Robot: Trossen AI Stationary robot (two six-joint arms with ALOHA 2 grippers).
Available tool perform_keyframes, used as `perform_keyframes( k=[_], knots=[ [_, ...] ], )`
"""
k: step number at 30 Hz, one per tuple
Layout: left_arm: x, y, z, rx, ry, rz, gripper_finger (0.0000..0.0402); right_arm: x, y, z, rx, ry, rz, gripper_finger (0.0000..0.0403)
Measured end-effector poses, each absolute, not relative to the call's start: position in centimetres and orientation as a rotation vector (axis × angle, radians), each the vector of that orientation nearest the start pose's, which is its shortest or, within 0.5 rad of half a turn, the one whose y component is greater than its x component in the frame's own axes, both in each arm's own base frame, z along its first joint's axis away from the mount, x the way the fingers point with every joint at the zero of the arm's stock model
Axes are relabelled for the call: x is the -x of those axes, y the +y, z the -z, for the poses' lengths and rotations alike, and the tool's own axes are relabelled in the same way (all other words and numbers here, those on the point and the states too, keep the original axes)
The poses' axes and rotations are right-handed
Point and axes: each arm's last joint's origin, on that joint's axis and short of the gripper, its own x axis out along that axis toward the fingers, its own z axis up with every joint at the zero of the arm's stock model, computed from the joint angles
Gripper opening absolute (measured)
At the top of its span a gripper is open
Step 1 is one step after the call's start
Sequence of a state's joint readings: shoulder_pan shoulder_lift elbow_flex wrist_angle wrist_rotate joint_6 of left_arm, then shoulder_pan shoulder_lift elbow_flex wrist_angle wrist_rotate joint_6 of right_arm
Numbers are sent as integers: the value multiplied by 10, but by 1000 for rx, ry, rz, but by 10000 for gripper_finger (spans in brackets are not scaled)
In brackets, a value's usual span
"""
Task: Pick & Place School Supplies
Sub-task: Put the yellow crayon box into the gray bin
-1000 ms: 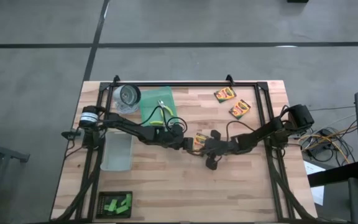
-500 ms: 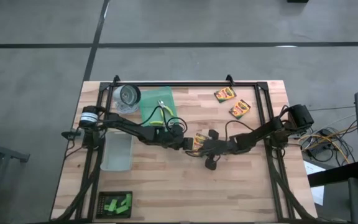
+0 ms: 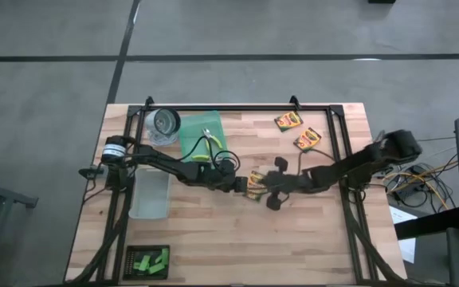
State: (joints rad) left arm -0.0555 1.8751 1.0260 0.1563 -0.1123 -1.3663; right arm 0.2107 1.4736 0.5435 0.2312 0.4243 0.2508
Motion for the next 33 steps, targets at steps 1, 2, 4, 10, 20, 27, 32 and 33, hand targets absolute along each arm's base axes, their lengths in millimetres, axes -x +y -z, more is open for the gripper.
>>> perform_keyframes(
  k=[1, 2, 4, 10, 20, 27, 32, 33],
  knots=[
    [-380, -18, -149, 1250, 537, -512, 149, -255, 41, -150, -24, 611, 288, 8],
    [-380, -18, -149, 1250, 537, -513, 149, -250, 40, -152, -10, 605, 280, 8],
    [-380, -18, -149, 1250, 537, -512, 149, -241, 39, -150, 9, 613, 266, 8],
    [-380, -18, -150, 1250, 536, -512, 149, -212, 33, -122, -95, 717, 331, 8],
    [-380, -17, -149, 1244, 526, -531, 149, -216, 34, -117, -168, 636, 338, 8],
    [-379, -16, -149, 1245, 528, -536, 149, -234, 39, -104, -159, 710, 316, 8],
    [-379, -16, -148, 1242, 537, -543, 149, -243, 41, -101, -153, 722, 318, 8],
    [-379, -16, -148, 1242, 537, -543, 149, -245, 41, -101, -152, 718, 317, 8]
  ],
)
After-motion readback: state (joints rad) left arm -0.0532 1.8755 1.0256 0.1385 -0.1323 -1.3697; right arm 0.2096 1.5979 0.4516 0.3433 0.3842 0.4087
